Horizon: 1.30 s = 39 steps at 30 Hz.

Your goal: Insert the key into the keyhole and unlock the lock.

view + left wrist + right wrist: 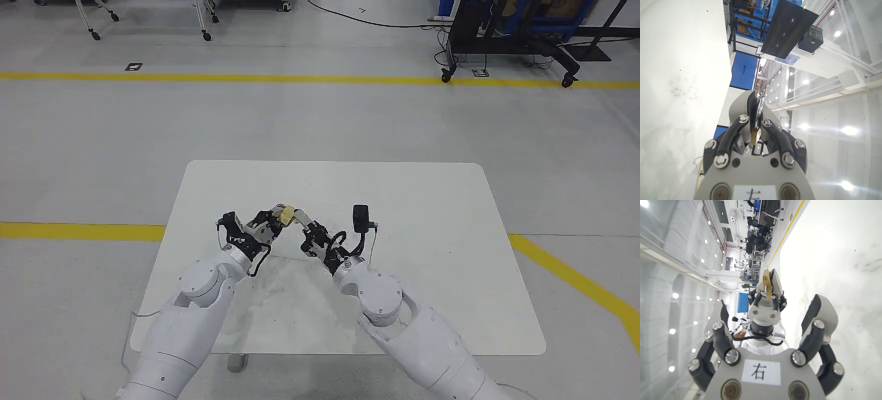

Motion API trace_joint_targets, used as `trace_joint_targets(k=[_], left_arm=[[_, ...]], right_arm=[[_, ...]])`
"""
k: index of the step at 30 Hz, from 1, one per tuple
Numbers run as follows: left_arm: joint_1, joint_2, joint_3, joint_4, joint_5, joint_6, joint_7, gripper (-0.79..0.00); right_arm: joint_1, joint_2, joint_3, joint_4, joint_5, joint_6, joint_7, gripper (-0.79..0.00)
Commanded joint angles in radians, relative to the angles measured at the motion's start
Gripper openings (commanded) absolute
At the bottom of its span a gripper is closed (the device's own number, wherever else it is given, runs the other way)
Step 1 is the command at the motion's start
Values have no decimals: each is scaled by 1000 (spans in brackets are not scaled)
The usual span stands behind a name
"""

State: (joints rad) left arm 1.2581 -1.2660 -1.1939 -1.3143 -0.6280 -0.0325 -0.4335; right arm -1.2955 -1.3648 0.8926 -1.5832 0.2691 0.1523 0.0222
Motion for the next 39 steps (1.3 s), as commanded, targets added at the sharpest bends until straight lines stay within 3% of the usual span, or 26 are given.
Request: trace_joint_targets(k=[1,6,7,10,25,26,27,31,32,39], left_arm=[[1,-2,2,5,-12,-23,-19,-785],[1,-6,-1,17,-41,-70,-56,-785],[2,-6,-1,17,-42,-79,-67,-785],[4,-7,-4,19,-42,-95,-88,-785],[1,-9,-1,20,-11,-108,-136,-785],[1,-9,-1,21,-8,-107,-136,-785],[1,-9,-1,21,-7,-107,-135,-785],[0,-10,-1,21,0,-107,-134,-785],[0,-10,-1,21,2,-107,-135,-785],[-2,-10,2,18,41,-128,-144,-785]], right_arm=[[-13,5,44,-20,99,14,89,-3],[-38,16,109,-43,205,70,205,-142],[-36,17,114,-41,211,81,216,-206],[-28,16,118,-25,235,103,236,-271],[-19,10,120,-4,254,80,242,-505],[-20,10,121,-5,254,78,243,-539],[-21,9,123,-5,255,75,244,-634],[-27,10,129,-9,258,69,245,-727],[-29,10,130,-10,257,68,245,-785],[-34,8,138,-8,288,77,255,-785]])
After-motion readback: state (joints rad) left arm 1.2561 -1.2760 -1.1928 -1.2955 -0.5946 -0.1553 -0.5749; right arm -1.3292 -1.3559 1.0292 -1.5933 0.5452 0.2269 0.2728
